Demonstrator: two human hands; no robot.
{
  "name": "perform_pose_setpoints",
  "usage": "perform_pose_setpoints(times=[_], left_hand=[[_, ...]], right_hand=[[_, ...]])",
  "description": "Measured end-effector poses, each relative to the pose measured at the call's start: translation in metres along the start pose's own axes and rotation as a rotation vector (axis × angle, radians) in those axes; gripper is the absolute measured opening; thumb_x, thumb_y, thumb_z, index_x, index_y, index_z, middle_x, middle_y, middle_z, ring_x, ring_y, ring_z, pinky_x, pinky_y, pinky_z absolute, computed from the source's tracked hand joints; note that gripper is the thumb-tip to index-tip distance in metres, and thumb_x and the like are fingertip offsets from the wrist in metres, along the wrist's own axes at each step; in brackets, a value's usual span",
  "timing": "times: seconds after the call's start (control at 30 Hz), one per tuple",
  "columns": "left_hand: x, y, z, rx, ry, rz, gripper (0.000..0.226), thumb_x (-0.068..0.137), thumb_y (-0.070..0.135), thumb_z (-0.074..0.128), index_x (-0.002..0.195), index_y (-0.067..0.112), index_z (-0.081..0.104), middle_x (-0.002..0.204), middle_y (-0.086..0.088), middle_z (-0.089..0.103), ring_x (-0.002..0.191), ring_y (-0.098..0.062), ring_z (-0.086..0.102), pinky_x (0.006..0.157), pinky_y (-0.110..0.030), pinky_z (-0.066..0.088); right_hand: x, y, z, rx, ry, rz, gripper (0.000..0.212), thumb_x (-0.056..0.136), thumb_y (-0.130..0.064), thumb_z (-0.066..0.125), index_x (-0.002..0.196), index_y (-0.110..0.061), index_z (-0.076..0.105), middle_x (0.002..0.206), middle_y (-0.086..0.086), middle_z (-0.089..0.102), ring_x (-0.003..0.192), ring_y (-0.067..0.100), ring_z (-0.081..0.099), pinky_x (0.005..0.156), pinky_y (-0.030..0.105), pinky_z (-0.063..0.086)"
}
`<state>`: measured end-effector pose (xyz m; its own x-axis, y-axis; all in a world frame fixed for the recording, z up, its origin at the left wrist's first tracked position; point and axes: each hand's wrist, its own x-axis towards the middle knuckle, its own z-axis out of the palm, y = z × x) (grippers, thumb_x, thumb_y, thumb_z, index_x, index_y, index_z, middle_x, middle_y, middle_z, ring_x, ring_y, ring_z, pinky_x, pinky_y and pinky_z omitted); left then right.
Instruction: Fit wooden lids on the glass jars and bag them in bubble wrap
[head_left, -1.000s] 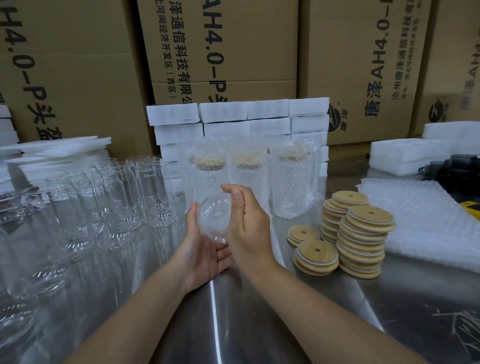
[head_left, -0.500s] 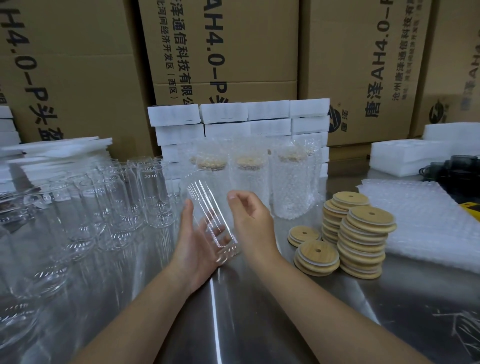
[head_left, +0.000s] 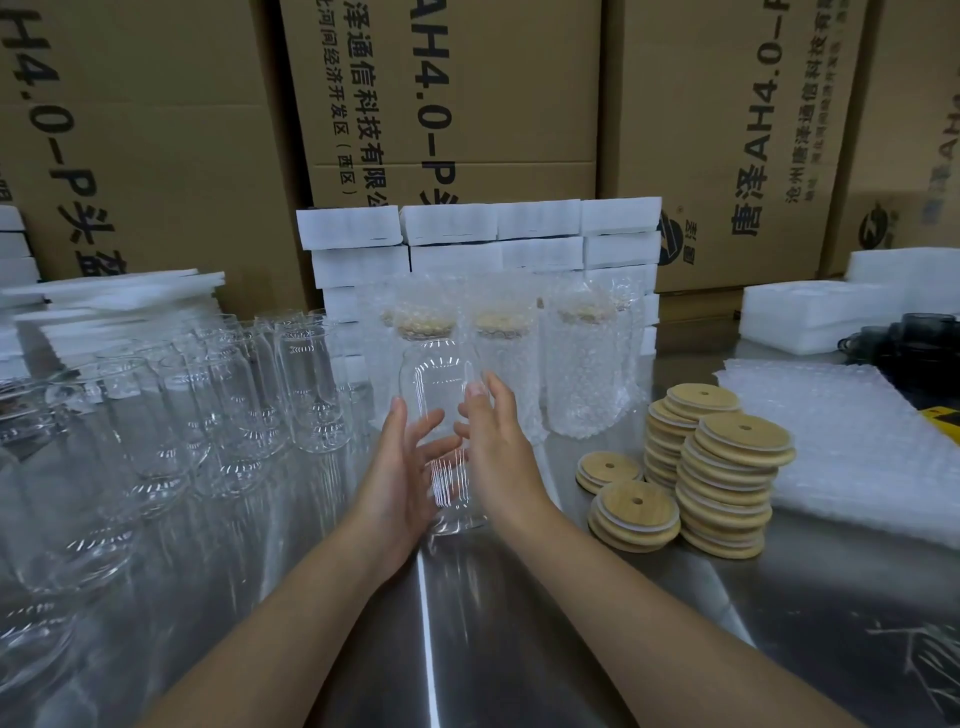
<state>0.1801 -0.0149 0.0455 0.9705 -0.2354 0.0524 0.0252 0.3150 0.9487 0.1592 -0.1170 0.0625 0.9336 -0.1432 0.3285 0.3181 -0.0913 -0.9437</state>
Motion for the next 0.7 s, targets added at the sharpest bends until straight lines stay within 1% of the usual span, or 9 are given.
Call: perform_pose_setpoints(times=[0.07,0.17,0.2,0.27,0.37,0.47,0.53,0.6,0.7], left_hand=[[-0.0023,-0.0005,0.0024,0.003,0.012,0.025,0.081,0.05,0.079,0.052,0.116,0.032,0.062,0.11,0.007,0.061,0.103,-0.006,0.062,0.072,-0.028,0.053],[-0.0054,-0.0036,0.0041,0.047,0.007,0.078,0.06,0.059,0.062,0.067,0.11,0.032,0.064,0.086,0.014,0.072,0.077,0.0,0.07,0.059,-0.023,0.054],[-0.0051,-0.005,0.0033,0.063,0.013,0.098,0.063,0.062,0.057,0.074,0.117,0.028,0.063,0.087,0.016,0.074,0.076,0.002,0.07,0.063,-0.022,0.054],[-0.0048,-0.0055,0.0026,0.093,0.044,0.125,0.085,0.062,0.055,0.083,0.134,0.021,0.055,0.107,0.011,0.072,0.09,0.001,0.069,0.081,-0.025,0.052],[-0.0036,-0.004,0.0016,0.125,0.101,0.156,0.113,0.049,0.061,0.08,0.145,0.015,0.042,0.13,-0.004,0.061,0.108,-0.013,0.065,0.1,-0.037,0.049],[-0.0037,-0.0038,0.0018,0.1,0.118,0.182,0.125,0.049,0.059,0.088,0.151,0.015,0.031,0.125,-0.007,0.064,0.107,-0.019,0.066,0.095,-0.035,0.051],[-0.004,-0.0034,0.0022,0.081,0.111,0.188,0.114,0.057,0.057,0.083,0.149,0.012,0.033,0.115,-0.008,0.069,0.105,-0.023,0.067,0.089,-0.034,0.051],[-0.0043,-0.0024,0.0016,0.065,0.098,0.178,0.094,0.066,0.055,0.076,0.141,0.01,0.043,0.11,-0.01,0.071,0.099,-0.022,0.069,0.088,-0.035,0.051],[-0.0004,-0.0018,0.0005,0.016,0.064,0.164,0.058,0.067,0.052,0.065,0.114,0.019,0.057,0.109,-0.016,0.071,0.086,-0.021,0.07,0.083,-0.033,0.053]], right_hand=[[0.0016,0.0007,-0.0006,0.013,0.018,0.017,0.049,0.098,-0.054,0.031,0.143,-0.033,0.032,0.131,-0.005,0.054,0.117,0.017,0.056,0.104,0.039,0.041],[0.0007,0.0005,-0.0006,0.02,0.023,0.028,0.05,0.099,-0.054,0.03,0.141,-0.029,0.034,0.138,0.001,0.051,0.114,0.016,0.057,0.105,0.043,0.042],[-0.0001,0.0004,-0.0003,0.017,0.021,0.029,0.05,0.099,-0.054,0.03,0.142,-0.029,0.034,0.139,0.001,0.05,0.118,0.017,0.055,0.106,0.043,0.041],[-0.0019,0.0001,0.0006,0.007,0.018,0.026,0.051,0.098,-0.054,0.03,0.142,-0.029,0.033,0.141,0.001,0.049,0.125,0.019,0.051,0.108,0.042,0.039],[-0.0028,-0.0004,0.0003,-0.058,0.051,-0.004,0.053,0.098,-0.055,0.029,0.143,-0.029,0.031,0.135,-0.005,0.051,0.119,0.017,0.054,0.105,0.038,0.039],[-0.0024,-0.0006,-0.0017,-0.101,0.087,-0.022,0.055,0.095,-0.059,0.029,0.143,-0.03,0.03,0.122,-0.009,0.052,0.111,0.014,0.057,0.101,0.035,0.041],[-0.0003,0.0002,-0.0024,-0.089,0.1,-0.004,0.056,0.095,-0.061,0.029,0.141,-0.029,0.033,0.122,-0.004,0.057,0.112,0.016,0.057,0.102,0.038,0.041],[0.0012,0.0001,-0.0022,-0.068,0.103,0.025,0.056,0.095,-0.061,0.029,0.14,-0.028,0.036,0.125,0.001,0.059,0.115,0.019,0.056,0.104,0.042,0.04],[0.004,-0.0012,-0.0016,0.021,0.101,0.085,0.053,0.096,-0.058,0.031,0.137,-0.025,0.039,0.128,0.006,0.058,0.118,0.022,0.055,0.105,0.044,0.04]])
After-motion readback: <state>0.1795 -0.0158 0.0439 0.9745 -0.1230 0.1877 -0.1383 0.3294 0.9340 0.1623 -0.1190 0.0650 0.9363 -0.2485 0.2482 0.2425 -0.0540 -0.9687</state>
